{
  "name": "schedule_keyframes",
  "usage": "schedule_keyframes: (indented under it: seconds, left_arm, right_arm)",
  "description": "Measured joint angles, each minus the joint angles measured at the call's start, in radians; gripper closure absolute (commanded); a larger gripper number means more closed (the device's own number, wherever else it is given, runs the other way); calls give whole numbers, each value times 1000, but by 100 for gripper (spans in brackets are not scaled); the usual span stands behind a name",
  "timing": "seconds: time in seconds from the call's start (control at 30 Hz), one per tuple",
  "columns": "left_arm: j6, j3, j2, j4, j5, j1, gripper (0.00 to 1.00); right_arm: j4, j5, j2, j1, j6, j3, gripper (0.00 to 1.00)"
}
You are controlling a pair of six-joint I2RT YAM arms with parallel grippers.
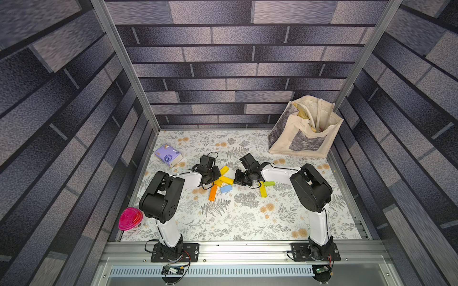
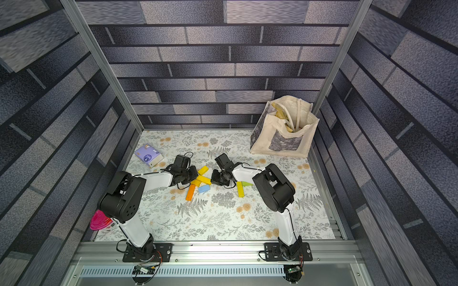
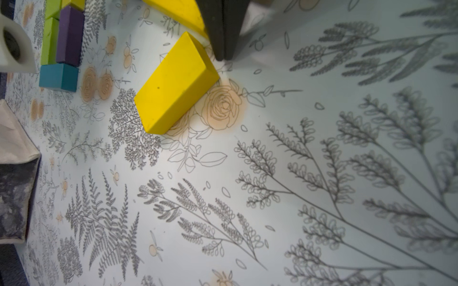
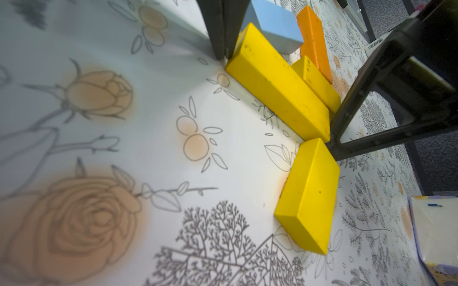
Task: Assemble the letter p with building blocks
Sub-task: Adjust the building block at the center of the board.
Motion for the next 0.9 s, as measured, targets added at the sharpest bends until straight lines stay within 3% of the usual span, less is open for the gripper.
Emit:
schedule_keyframes:
  seconds: [0.33,0.9]
  left_arm:
    - [-23,0,3,10,-45,-35,100]
    - [-66,1,37,91,8,-48,100]
  right_arm:
    - [-21,24,-11,-14,-2,-3,100]
    - [-83,64,-2,-56,-31,37,100]
